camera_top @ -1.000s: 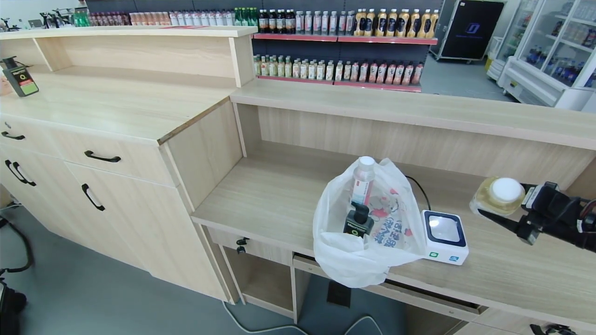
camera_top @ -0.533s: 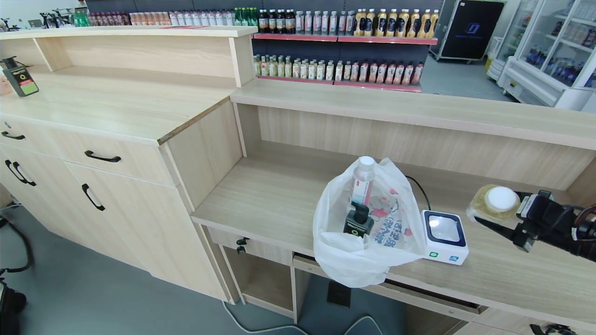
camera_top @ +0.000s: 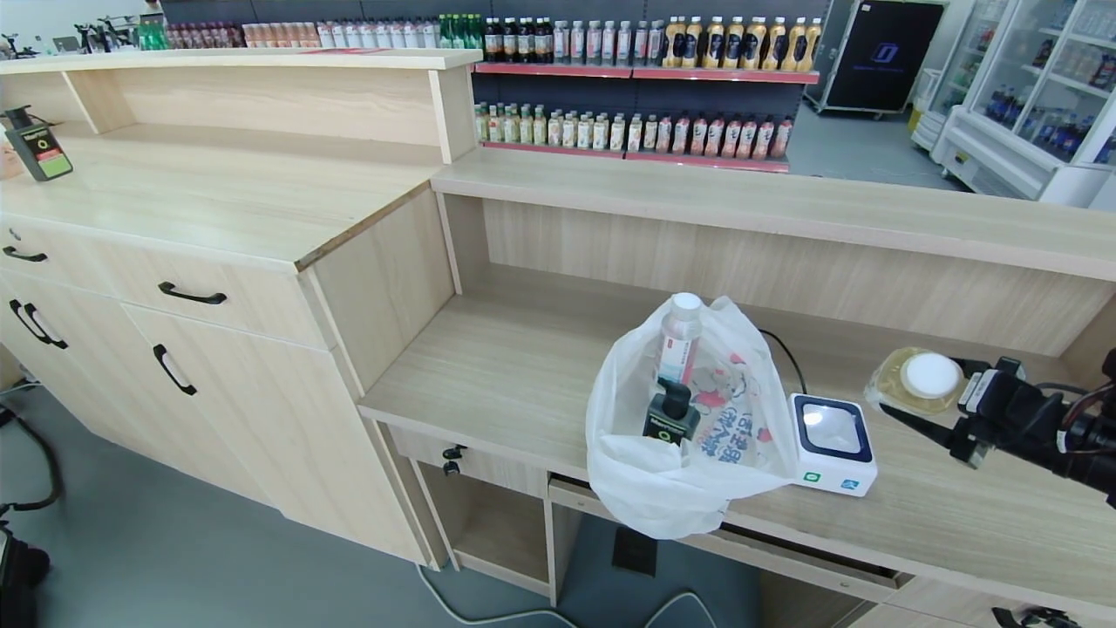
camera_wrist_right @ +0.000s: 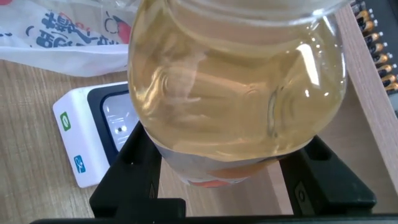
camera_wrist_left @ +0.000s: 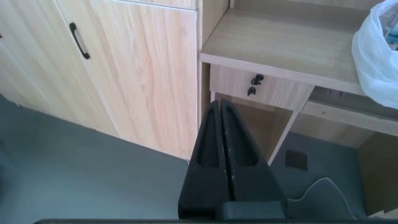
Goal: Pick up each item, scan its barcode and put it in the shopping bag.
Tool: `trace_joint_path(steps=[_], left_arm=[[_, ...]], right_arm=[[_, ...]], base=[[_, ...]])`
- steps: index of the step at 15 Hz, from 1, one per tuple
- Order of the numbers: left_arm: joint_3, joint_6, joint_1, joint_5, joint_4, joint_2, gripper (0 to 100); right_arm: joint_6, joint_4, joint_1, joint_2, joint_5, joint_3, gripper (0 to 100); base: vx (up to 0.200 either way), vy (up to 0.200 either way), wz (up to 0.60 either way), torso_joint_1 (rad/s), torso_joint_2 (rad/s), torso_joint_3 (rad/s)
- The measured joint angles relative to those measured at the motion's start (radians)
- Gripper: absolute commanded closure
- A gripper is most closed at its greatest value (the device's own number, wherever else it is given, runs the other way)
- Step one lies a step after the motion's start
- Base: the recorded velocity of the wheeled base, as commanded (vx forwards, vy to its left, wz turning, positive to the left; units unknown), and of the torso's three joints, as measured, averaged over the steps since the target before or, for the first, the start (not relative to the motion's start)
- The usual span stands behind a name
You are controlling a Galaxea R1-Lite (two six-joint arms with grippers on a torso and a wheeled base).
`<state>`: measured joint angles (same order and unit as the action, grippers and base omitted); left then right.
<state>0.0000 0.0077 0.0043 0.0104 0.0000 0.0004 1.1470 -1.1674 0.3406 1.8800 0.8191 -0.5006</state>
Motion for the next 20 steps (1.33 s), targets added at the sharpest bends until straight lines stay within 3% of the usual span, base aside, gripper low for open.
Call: trace_joint_path(steps=[20], left_arm=[[0.0,0.0,0.0,0.0,0.0,0.0,100]], right_arm=[[-0.016,-0.01,-0.061,0.09,0.003,-0.08,100]], base=[[0.0,0.0,0.0,0.0,0.0,0.0]])
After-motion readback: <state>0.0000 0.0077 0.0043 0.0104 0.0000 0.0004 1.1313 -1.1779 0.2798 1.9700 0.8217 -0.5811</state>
